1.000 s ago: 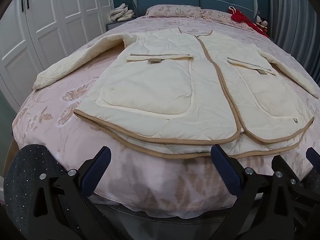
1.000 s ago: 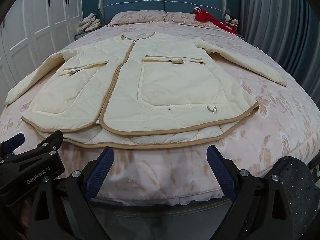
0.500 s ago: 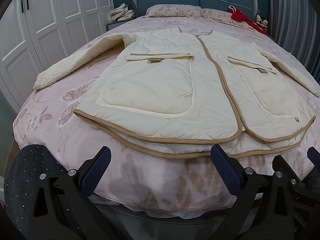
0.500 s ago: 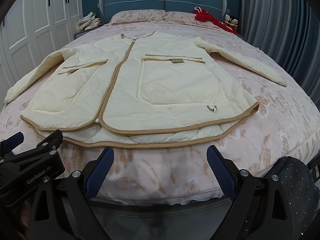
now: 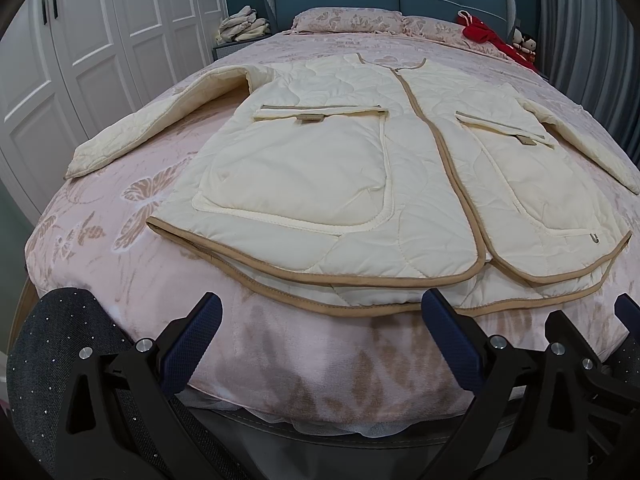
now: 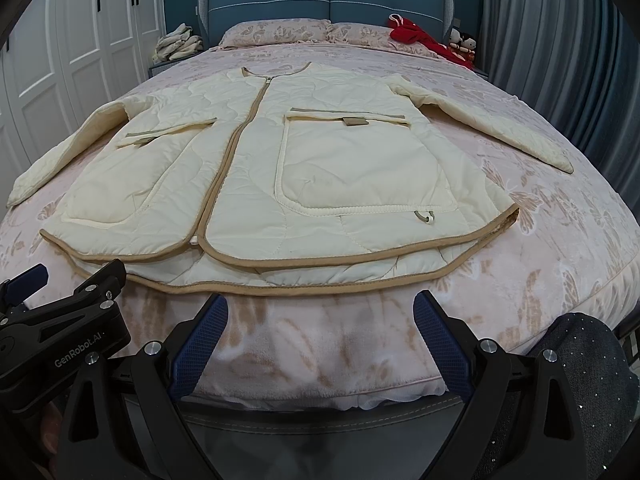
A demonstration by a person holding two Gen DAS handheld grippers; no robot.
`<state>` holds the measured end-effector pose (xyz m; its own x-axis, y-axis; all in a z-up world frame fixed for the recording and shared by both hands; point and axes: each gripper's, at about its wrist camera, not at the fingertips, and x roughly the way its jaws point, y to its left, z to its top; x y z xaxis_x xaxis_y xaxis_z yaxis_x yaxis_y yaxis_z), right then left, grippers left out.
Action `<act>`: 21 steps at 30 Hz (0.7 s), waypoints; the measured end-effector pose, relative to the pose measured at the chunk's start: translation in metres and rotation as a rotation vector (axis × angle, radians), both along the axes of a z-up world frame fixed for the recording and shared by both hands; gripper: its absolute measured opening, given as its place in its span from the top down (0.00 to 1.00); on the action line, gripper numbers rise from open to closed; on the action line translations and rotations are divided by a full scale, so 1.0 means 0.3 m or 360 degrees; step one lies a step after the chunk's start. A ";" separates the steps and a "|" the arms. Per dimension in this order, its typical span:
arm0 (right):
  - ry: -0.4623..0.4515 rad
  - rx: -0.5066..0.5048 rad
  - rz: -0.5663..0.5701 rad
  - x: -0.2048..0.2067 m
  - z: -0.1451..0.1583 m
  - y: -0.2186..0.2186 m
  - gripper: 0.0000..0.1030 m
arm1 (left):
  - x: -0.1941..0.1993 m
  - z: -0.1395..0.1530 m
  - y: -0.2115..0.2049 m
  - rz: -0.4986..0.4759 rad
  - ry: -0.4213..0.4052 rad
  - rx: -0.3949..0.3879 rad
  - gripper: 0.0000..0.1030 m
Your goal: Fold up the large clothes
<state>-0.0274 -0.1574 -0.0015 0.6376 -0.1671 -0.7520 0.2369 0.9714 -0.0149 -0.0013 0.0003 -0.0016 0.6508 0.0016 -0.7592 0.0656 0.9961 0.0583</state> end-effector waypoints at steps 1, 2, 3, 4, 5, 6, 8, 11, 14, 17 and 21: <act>0.0000 -0.0003 0.0000 0.003 0.000 0.002 0.11 | 0.000 0.001 -0.001 0.0001 -0.0001 0.0001 0.05; -0.0001 -0.0001 0.0000 -0.001 -0.001 0.000 0.11 | 0.000 0.000 -0.001 0.0001 -0.0002 0.0001 0.05; 0.0000 -0.0002 0.0000 0.000 -0.001 0.001 0.11 | 0.000 0.001 -0.001 0.0001 0.0000 0.0000 0.05; 0.0000 -0.0003 0.0000 -0.001 -0.001 0.001 0.11 | 0.001 0.000 0.000 0.0001 0.0000 0.0000 0.05; 0.0001 -0.0003 0.0000 0.001 -0.001 0.001 0.11 | 0.001 0.000 -0.001 0.0001 0.0000 0.0001 0.05; 0.0001 -0.0003 0.0000 0.000 -0.001 0.000 0.11 | 0.001 0.000 0.000 0.0001 0.0001 0.0000 0.05; 0.0001 -0.0004 0.0000 0.000 -0.002 0.001 0.11 | 0.000 0.000 -0.001 0.0001 0.0001 0.0001 0.05; 0.0001 -0.0004 0.0000 0.001 -0.002 0.001 0.11 | 0.000 0.000 -0.001 0.0001 -0.0001 0.0002 0.05; 0.0001 -0.0006 0.0001 -0.001 -0.003 0.002 0.11 | 0.000 0.001 -0.002 0.0002 0.0000 0.0002 0.05; 0.0001 -0.0007 0.0001 0.001 -0.002 0.003 0.11 | 0.000 0.000 -0.001 0.0001 0.0000 0.0000 0.05; 0.0002 -0.0007 0.0000 0.002 -0.002 0.003 0.11 | 0.000 0.000 -0.002 0.0001 0.0000 0.0002 0.05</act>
